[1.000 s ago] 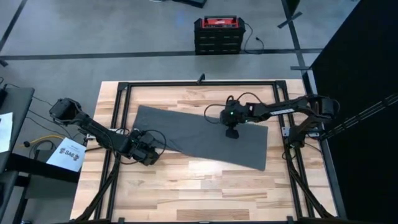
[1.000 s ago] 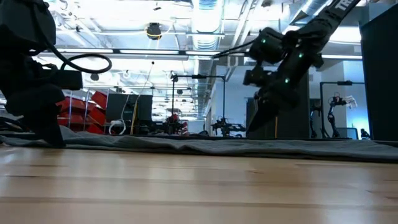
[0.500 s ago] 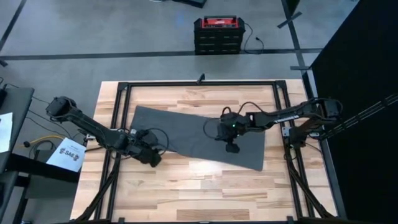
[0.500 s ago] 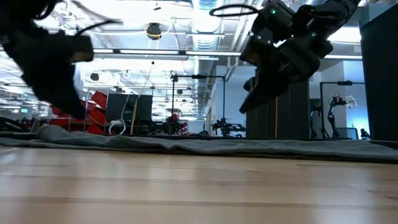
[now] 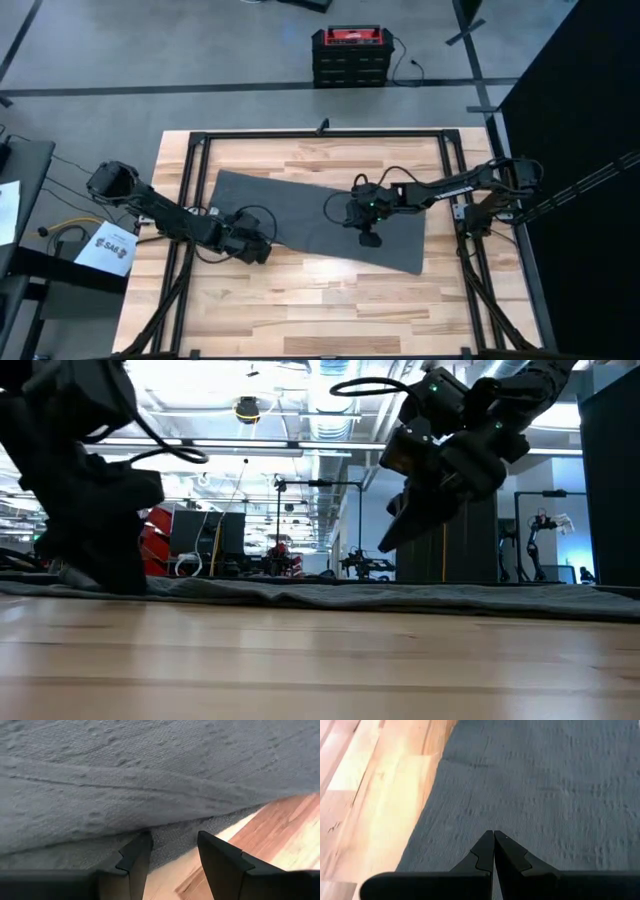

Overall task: Roll towel
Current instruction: Fold the gray towel

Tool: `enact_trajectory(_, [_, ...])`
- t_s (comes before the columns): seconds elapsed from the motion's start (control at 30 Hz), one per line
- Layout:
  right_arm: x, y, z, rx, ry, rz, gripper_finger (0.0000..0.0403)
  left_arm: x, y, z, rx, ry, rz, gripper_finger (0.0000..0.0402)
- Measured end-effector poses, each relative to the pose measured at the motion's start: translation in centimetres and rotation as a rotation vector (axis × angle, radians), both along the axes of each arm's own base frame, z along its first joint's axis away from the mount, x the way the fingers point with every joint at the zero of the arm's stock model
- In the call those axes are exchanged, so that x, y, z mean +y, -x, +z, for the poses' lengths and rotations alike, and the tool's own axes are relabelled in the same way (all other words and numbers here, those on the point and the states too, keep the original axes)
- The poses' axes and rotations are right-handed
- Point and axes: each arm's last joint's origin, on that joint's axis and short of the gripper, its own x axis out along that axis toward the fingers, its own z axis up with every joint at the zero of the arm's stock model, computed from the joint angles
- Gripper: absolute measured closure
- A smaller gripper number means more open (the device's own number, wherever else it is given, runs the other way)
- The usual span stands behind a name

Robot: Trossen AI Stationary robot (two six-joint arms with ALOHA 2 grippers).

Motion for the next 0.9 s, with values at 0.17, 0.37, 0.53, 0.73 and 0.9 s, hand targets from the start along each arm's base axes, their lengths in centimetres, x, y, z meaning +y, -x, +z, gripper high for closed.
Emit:
enact_trajectory(0.17, [0.2,-0.4,0.1,-0.040,-0.041,-0.001,0.0403,0.0,-0.1,-0.7,0.033,-0.013,0.010,0.0249])
enact_trajectory(0.37, [0.7,-1.2,-0.7,-0.074,-0.075,0.080,0.0403,0.0,0.0,-0.8,0.055,-0.009,0.014,0.0249])
enact_trajectory(0.53, [0.6,-2.6,-3.3,0.012,-0.077,0.117,0.0403,0.0,0.2,-0.9,0.088,-0.007,-0.003,0.0249])
enact_trajectory(0.73, [-0.9,-2.4,-4.3,0.137,-0.033,0.083,0.0403,-0.2,1.1,-1.0,0.156,-0.035,-0.019,0.0250])
enact_trajectory(0.9, [-2.6,-1.7,-4.0,0.187,-0.019,0.033,0.0403,-0.4,1.8,-1.0,0.208,-0.060,-0.007,0.0250])
